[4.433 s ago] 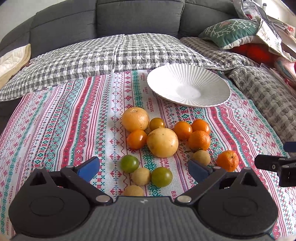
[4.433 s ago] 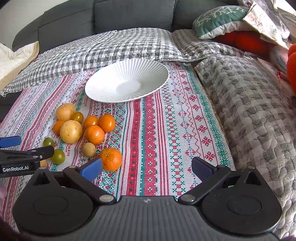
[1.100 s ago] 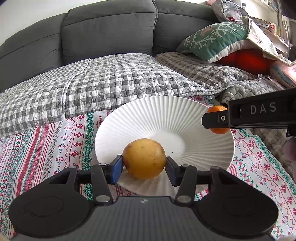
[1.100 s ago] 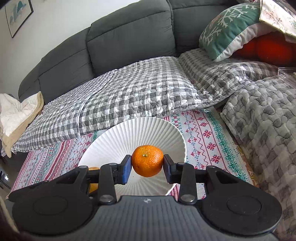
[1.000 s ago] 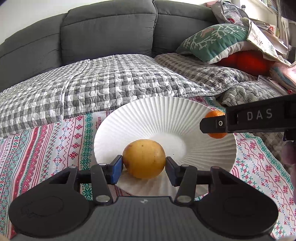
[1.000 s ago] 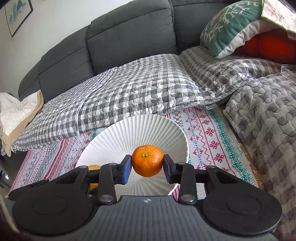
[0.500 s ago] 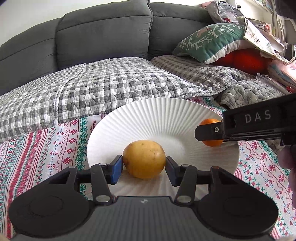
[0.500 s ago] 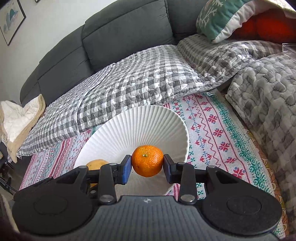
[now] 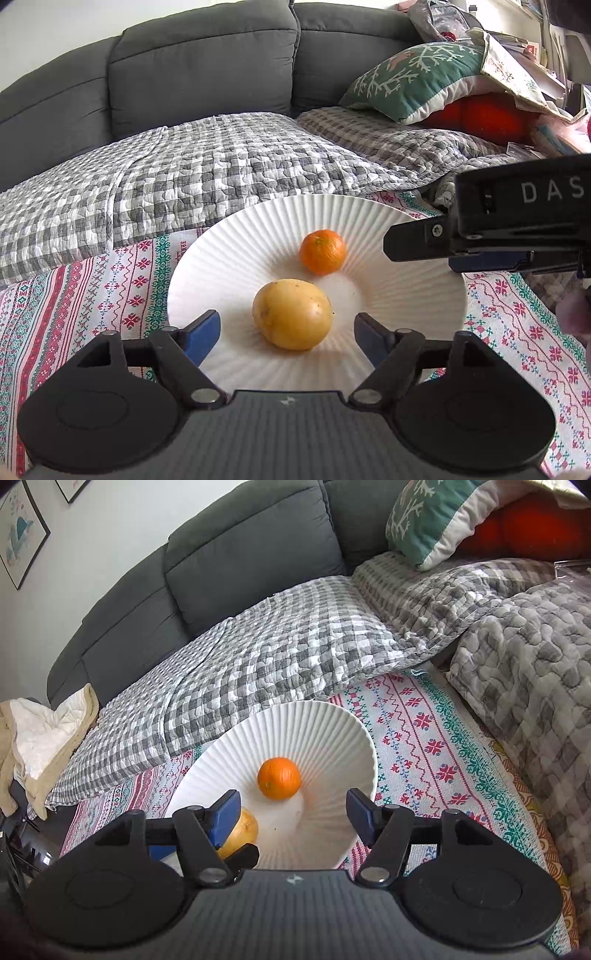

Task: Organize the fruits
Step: 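Carry both fruits to the white bowl and open both tools to release, then withdraw both tools from the bowl back toward the remaining fruits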

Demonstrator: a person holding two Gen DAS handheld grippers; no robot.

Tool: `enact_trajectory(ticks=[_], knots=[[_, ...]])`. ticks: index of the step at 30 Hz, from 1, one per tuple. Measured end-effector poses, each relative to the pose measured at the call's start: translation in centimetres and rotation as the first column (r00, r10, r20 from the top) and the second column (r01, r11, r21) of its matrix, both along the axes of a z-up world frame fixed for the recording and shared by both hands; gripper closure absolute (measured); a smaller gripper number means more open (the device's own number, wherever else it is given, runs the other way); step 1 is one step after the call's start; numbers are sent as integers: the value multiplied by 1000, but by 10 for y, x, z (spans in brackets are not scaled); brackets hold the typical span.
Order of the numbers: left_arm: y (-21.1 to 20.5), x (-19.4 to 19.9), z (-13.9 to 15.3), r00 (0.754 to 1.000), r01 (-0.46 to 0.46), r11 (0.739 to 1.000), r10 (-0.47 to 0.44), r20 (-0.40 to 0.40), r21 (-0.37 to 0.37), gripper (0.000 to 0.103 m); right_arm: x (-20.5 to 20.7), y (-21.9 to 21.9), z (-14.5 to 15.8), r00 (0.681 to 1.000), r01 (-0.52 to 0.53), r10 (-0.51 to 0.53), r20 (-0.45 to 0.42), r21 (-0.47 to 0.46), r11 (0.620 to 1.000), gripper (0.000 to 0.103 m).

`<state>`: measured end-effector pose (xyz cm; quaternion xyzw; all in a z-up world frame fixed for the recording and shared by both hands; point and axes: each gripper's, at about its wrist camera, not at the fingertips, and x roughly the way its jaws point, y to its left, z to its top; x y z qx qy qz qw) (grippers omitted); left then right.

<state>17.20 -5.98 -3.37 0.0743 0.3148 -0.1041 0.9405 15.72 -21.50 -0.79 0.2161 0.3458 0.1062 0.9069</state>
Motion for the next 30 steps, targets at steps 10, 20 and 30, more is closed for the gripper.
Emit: enact_trajectory(ticks=[10,20,30], knots=[[4,-30,25,1000,-4,1000,4,-11,-7,13,-34,-10,16,999,36,-37,-11,-65,997,18],[27,-69,48,999,-28,999,29,-39,17,10,-68,-10,27,999,39,-43,-20,-190,981,8],[60,-104,42,993,-44,999,43,-108,-11,10,-104,8,35,998,-37,49,26,-342,939,1]])
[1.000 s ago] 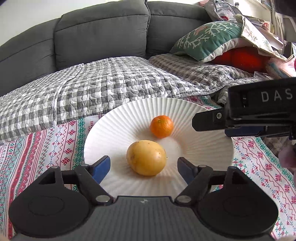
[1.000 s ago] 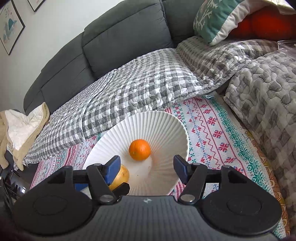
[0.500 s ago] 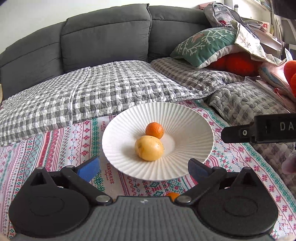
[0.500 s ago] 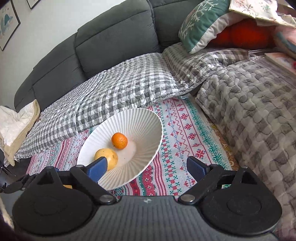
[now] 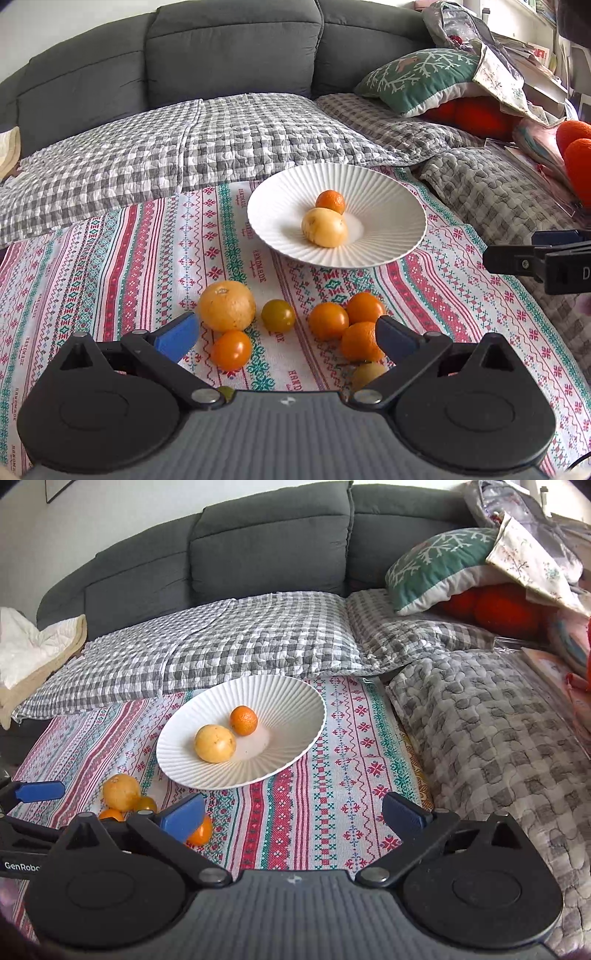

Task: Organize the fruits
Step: 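Withdraw both tools from the bowl back toward the remaining fruits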

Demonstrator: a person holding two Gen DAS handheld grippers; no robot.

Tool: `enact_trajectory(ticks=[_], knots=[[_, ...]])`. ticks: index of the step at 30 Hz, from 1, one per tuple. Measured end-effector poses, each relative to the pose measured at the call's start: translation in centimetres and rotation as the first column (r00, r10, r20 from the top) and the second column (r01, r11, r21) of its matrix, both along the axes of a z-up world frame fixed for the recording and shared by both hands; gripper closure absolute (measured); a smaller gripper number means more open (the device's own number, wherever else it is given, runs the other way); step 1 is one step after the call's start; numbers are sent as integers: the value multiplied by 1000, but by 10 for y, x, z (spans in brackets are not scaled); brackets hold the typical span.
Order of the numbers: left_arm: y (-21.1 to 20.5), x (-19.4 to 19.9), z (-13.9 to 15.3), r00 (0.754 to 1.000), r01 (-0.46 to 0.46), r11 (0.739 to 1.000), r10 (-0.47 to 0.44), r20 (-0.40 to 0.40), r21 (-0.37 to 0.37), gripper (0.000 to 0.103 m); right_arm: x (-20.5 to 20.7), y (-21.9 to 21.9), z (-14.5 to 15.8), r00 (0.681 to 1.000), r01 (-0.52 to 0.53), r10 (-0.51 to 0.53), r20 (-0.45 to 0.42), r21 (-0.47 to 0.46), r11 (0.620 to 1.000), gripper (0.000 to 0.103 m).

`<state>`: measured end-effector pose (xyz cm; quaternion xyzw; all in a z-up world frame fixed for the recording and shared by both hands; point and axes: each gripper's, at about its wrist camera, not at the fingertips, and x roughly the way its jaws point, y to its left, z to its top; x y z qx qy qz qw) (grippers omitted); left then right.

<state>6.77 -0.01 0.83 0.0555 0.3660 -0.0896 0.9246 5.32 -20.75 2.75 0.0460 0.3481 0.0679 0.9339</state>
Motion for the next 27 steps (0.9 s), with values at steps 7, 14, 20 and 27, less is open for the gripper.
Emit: enact_trajectory(ticks=[7,14,20,27], knots=[[17,-13,2,1000,-10,999,10,-15,-38,10,-21,9,3,999,-43,43,9,-11,999,1],[33,-28,-3,1000,-12,1000,11,-22,-27,10,-34,9,1,998,-51,51,22,-10,999,0],[50,-41,-8,1000,-25,999,25,-1,-30,10,-48,9,-7,995,-84,86,44,-35,996,0],[65,-57,-22,999,-34,999,35,12,-28,10,-63,16,-21,988,-145,147,39,-41,989,0]])
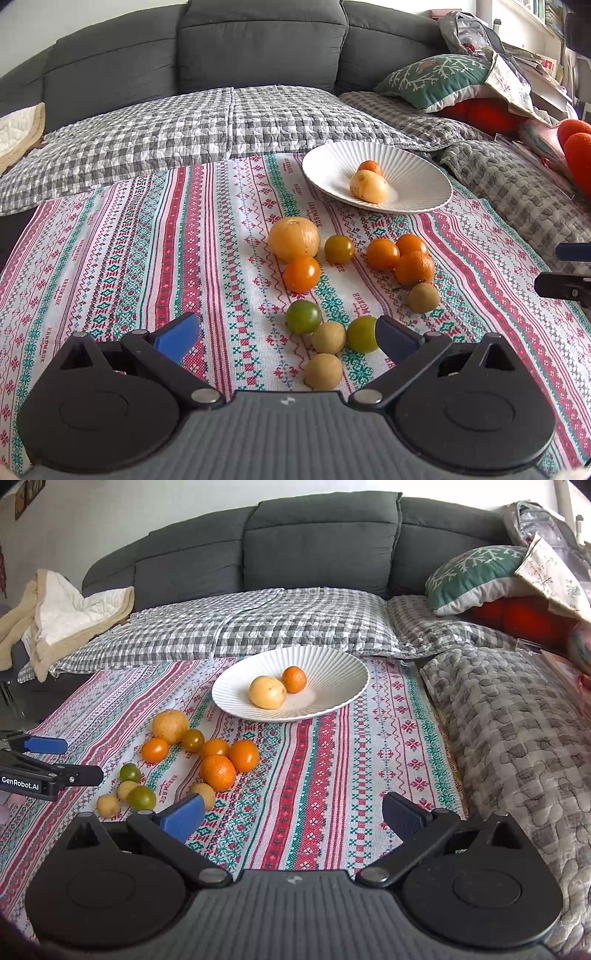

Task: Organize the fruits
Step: 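Withdraw both tools from the bowl back toward the remaining fruits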

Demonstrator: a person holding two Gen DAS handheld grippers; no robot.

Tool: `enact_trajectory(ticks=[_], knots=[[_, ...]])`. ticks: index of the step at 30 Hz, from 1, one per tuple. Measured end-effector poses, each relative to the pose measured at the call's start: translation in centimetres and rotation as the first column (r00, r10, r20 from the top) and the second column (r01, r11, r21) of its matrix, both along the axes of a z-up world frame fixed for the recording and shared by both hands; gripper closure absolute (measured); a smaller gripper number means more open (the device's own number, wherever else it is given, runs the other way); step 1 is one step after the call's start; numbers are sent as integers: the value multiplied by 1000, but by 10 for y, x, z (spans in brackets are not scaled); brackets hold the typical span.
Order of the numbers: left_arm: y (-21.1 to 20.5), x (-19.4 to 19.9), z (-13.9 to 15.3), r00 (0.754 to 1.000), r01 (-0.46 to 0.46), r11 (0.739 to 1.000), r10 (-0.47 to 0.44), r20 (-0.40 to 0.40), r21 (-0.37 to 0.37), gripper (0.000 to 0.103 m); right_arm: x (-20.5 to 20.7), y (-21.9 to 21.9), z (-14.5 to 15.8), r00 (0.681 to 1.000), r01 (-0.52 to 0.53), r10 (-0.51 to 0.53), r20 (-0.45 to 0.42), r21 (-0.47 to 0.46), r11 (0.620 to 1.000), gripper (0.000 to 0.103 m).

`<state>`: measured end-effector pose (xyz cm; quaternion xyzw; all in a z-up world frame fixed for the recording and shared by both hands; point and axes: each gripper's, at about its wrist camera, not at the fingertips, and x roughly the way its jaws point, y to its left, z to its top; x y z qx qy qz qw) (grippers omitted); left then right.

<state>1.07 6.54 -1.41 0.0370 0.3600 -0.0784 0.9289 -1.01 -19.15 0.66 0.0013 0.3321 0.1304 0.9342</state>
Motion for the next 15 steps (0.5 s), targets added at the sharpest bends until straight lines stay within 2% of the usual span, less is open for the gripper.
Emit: enact_trajectory(ticks=[7,11,15], knots=[[0,-13,-21,1000,17,1000,-16,-12,26,10,-14,19,-19,996,-92,91,-21,-37,995,1],[-8,-19,-29,998,58,997,-59,2,49,10,-22,36,-31,985,-169,166,-43,-61,984,1],[-17,-23,-35,992,129,989,-129,3,67,17,-28,55,-42,969,-244,238,-68,-94,965,1]])
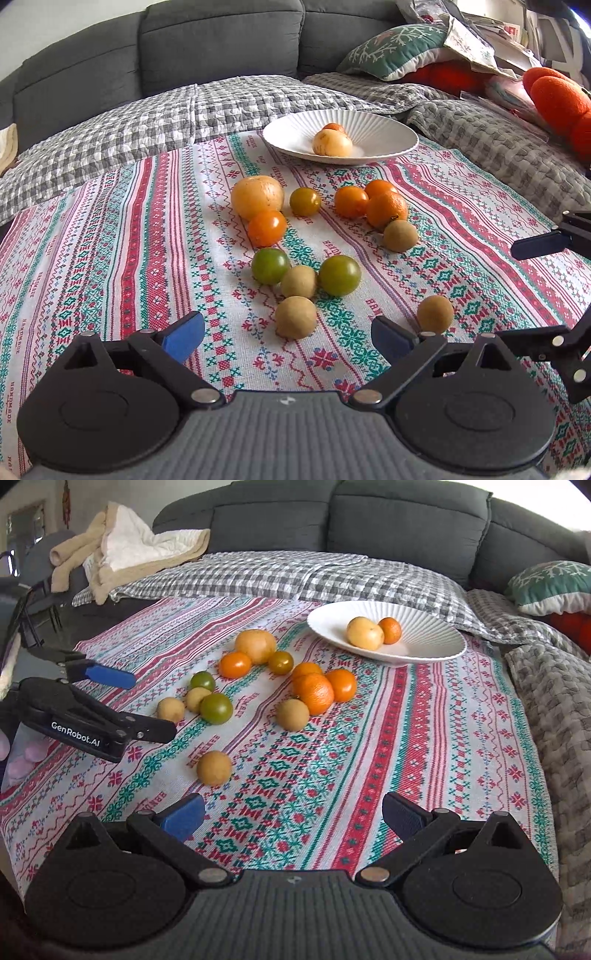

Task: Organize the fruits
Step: 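Withdraw both tools from the bowl back toward the remaining fruits, then grasp a small brown fruit with the left tool while the right tool grasps another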

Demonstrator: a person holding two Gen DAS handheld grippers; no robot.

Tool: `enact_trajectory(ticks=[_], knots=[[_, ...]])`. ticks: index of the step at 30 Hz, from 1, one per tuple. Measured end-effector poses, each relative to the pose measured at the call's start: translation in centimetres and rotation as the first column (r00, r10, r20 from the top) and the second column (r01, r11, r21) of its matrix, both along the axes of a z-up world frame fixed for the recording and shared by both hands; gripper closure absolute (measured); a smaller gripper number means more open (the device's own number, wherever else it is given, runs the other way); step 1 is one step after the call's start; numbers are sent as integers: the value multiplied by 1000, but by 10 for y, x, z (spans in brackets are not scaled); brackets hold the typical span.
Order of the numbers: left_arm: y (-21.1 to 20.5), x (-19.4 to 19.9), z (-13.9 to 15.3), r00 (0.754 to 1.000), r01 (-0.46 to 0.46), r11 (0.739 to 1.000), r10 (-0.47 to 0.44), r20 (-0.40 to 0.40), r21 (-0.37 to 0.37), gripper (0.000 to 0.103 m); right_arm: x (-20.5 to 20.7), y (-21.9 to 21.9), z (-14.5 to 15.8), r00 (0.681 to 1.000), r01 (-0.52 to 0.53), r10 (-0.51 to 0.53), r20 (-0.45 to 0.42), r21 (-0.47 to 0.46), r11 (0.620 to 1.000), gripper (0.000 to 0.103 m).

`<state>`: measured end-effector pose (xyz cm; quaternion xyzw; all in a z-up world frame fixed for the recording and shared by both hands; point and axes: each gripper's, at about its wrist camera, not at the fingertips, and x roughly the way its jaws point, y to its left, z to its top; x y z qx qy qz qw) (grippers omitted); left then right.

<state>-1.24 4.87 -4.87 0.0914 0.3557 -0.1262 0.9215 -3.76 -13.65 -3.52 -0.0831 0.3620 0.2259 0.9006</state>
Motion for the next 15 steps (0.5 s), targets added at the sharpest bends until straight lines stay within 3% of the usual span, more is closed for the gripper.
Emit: enact_trajectory(ticks=[4,11,15], knots=[[-7,-1,-6,999,37,999,-37,-21,24,28,-2,15,-9,999,-45,44,-20,-24,999,1],[-4,0,-5,999,29,1000,-29,-33,-3,41,-3,26,-14,997,-79,78,-20,-33,996,1],[-4,2,-4,999,23,1000,-24,-39,-8,53,0,26,-12,997,-78,78,-17,-23,997,8]])
